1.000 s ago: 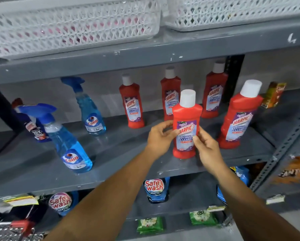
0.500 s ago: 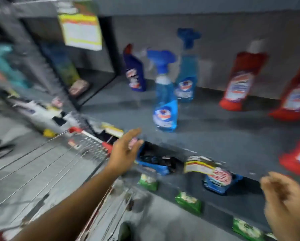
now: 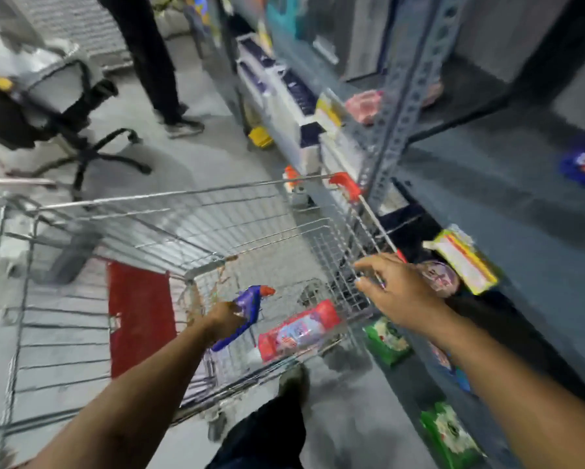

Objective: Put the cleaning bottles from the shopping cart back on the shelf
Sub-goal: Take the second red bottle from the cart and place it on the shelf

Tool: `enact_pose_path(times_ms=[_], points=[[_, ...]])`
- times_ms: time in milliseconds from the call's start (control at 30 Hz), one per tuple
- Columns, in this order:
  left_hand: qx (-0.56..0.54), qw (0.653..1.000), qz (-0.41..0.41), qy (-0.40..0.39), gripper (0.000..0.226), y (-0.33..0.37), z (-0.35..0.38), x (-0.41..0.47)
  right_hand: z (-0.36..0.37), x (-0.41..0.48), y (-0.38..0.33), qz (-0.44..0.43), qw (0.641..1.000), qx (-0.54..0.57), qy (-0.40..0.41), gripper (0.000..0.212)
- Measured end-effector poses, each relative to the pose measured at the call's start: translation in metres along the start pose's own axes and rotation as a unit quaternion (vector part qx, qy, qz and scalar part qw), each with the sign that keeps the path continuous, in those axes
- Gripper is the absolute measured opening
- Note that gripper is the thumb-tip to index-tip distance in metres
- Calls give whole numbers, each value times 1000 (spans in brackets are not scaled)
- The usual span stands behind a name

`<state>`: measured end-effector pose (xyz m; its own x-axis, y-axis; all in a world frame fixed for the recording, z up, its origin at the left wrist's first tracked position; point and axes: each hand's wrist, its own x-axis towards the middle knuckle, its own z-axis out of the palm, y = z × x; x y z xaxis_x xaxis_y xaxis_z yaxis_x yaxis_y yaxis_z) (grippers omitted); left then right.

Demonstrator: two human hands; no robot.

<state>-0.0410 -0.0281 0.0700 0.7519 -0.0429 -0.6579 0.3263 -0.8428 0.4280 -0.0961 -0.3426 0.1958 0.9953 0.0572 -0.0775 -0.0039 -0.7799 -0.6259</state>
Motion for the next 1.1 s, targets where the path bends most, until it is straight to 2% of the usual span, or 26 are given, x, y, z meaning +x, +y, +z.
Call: enact_pose_path(times_ms=[100, 167, 267, 433, 567, 667, 800, 900, 967, 1100], points=[[24, 999, -9, -47, 35, -32, 19, 23, 51, 66, -2, 1, 979, -102, -179, 36], [57, 994, -21, -93, 39, -49, 35, 39, 92, 104, 6, -13, 939, -175, -294, 41], [33, 988, -34, -150, 42, -62, 57, 50, 142, 136, 20, -45, 874, -247, -417, 43], [-38, 987, -39, -148, 42, -73, 84, 66, 210, 157, 48, -72, 796, -304, -519, 40], [-70, 985, -62, -146, 30, -78, 95, 77, 232, 160, 67, -18, 759, -299, -578, 46], [-43, 987, -45, -148, 29, -76, 101, 83, 234, 159, 76, 9, 753, -285, -593, 51], [-20, 982, -49, -181, 23, -74, 100, 94, 239, 157, 83, 36, 768, -259, -585, 36], [-78, 977, -60, -188, 20, -83, 91, 101, 236, 156, 84, 28, 777, -258, -574, 34], [-128, 976, -64, -166, 19, -85, 83, 103, 228, 155, 86, 26, 794, -244, -557, 33], [-304, 933, -99, -165, 67, -71, 70, 98, 198, 160, 88, 51, 811, -218, -540, 37]])
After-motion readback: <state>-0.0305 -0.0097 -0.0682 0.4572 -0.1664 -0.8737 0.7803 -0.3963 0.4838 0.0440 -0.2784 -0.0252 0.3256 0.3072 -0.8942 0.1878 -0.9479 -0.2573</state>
